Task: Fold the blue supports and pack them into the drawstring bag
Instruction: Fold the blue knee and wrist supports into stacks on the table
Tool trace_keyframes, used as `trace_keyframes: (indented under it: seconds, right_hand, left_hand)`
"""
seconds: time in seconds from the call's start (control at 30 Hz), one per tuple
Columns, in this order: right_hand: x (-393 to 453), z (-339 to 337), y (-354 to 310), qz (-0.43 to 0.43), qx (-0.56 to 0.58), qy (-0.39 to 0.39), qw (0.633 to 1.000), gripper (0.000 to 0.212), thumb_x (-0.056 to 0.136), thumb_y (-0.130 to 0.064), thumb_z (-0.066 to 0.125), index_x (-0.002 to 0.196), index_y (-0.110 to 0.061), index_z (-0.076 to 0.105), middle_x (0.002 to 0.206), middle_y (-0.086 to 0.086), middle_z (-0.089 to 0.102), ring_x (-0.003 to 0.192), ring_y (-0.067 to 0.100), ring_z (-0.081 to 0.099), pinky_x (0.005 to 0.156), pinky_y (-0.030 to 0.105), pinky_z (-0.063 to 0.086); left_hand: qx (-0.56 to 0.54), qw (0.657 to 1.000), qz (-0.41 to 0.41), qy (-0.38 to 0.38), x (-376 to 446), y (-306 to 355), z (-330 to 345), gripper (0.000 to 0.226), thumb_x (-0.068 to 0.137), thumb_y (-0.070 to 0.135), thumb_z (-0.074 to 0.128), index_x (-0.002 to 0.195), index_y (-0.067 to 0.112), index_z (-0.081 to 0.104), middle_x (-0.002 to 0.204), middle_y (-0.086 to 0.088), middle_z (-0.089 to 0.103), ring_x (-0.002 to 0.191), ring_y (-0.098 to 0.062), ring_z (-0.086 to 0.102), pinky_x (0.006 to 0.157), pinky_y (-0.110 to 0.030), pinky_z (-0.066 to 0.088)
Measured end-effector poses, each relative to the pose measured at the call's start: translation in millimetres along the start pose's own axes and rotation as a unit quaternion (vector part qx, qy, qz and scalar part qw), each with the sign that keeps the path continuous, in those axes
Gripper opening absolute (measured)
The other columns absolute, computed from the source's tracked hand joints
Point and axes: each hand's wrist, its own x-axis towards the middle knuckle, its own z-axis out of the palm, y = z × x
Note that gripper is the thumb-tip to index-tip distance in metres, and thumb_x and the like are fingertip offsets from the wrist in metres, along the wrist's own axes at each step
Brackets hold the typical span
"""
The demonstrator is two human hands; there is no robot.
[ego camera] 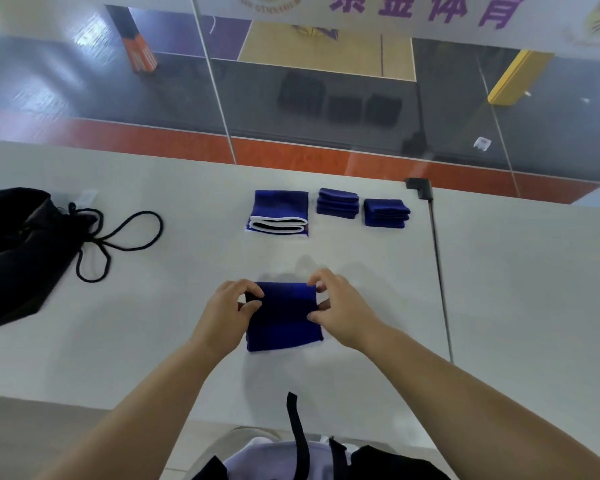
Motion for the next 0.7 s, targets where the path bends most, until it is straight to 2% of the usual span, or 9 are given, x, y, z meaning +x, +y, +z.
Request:
trace_keyframes:
  seconds: [0.07,0.1,0.2,0.27,0.33,0.4,0.47,0.57,0.7]
  right_hand:
    - [9,17,-4,-0.001,-0.008,-0.02,1.0,0.043,0.081,-0.007,0.066,0.114,-0.031,0.05,0.121,0.001,0.042,0.091,0.021,0.062,0.081,0.039,0.057]
    - [14,24,-5,-0.002,-0.024,-0.027,0.999,0.046,0.082,-0.011,0.067,0.121,-0.03,0.051,0.123,0.0,0.042,0.096,0.019,0.059,0.089,0.039,0.053]
    - [25,40,-10,0.001,-0.076,-0.035,0.997,0.056,0.087,-0.021,0.065,0.138,-0.022,0.044,0.134,-0.001,0.037,0.115,0.017,0.047,0.104,0.035,0.041]
    - [31,46,-13,-0.001,-0.123,-0.032,0.992,0.06,0.088,-0.024,0.064,0.142,-0.02,0.04,0.14,0.001,0.033,0.126,0.02,0.04,0.108,0.035,0.037]
    - [34,49,-15,0.0,-0.174,-0.032,0.984,0.061,0.088,-0.027,0.064,0.142,-0.02,0.037,0.142,0.003,0.031,0.128,0.023,0.037,0.106,0.038,0.038]
    - [37,48,-18,0.006,-0.213,-0.031,0.977,0.061,0.087,-0.03,0.065,0.141,-0.022,0.037,0.141,0.002,0.033,0.126,0.024,0.038,0.103,0.038,0.04]
    - [40,45,-20,0.016,-0.236,-0.033,0.971,0.061,0.084,-0.033,0.068,0.137,-0.024,0.04,0.137,0.001,0.035,0.123,0.024,0.039,0.101,0.038,0.041]
    - [49,34,-26,0.031,-0.242,-0.032,0.969,0.052,0.081,-0.036,0.07,0.128,-0.027,0.049,0.129,-0.001,0.043,0.118,0.021,0.043,0.096,0.037,0.044]
    - [68,11,-42,0.043,-0.19,0.028,0.981,0.023,0.087,-0.037,0.061,0.106,-0.025,0.064,0.111,-0.001,0.058,0.097,0.018,0.057,0.085,0.036,0.049]
  left_hand:
    - [0.014,1.0,-0.006,-0.019,7,-12,-12,0.022,0.089,0.006,0.059,0.101,0.024,0.06,0.119,0.001,0.049,0.081,-0.008,0.058,0.058,-0.011,0.046]
    - [0.021,0.999,-0.01,-0.036,11,-18,-16,0.03,0.087,0.005,0.063,0.112,0.021,0.06,0.126,0.0,0.045,0.085,-0.009,0.058,0.062,-0.011,0.048]
    - [0.066,0.991,-0.024,-0.111,21,-33,-28,0.062,0.078,0.009,0.074,0.134,0.012,0.048,0.146,0.003,0.024,0.107,-0.018,0.052,0.09,-0.028,0.051]
    - [0.142,0.978,-0.005,-0.151,28,-39,-34,0.073,0.078,0.022,0.075,0.141,0.014,0.039,0.149,0.007,0.018,0.125,-0.02,0.039,0.107,-0.035,0.04]
    - [0.238,0.953,0.049,-0.181,35,-40,-37,0.074,0.082,0.033,0.069,0.144,0.016,0.033,0.15,0.007,0.017,0.136,-0.022,0.022,0.114,-0.034,0.029]
    - [0.301,0.928,0.098,-0.195,42,-38,-38,0.072,0.084,0.039,0.063,0.144,0.015,0.031,0.151,0.005,0.016,0.137,-0.023,0.014,0.114,-0.032,0.025]
    - [0.324,0.917,0.121,-0.2,50,-38,-38,0.071,0.082,0.041,0.064,0.142,0.015,0.034,0.15,0.005,0.02,0.136,-0.023,0.016,0.113,-0.03,0.025]
    - [0.302,0.925,0.134,-0.189,65,-37,-45,0.061,0.082,0.038,0.066,0.136,0.018,0.045,0.142,0.006,0.036,0.129,-0.019,0.028,0.109,-0.027,0.028]
    - [0.268,0.939,0.135,-0.17,89,-37,-62,0.037,0.087,0.032,0.061,0.122,0.02,0.059,0.126,0.001,0.055,0.115,-0.019,0.048,0.1,-0.027,0.037]
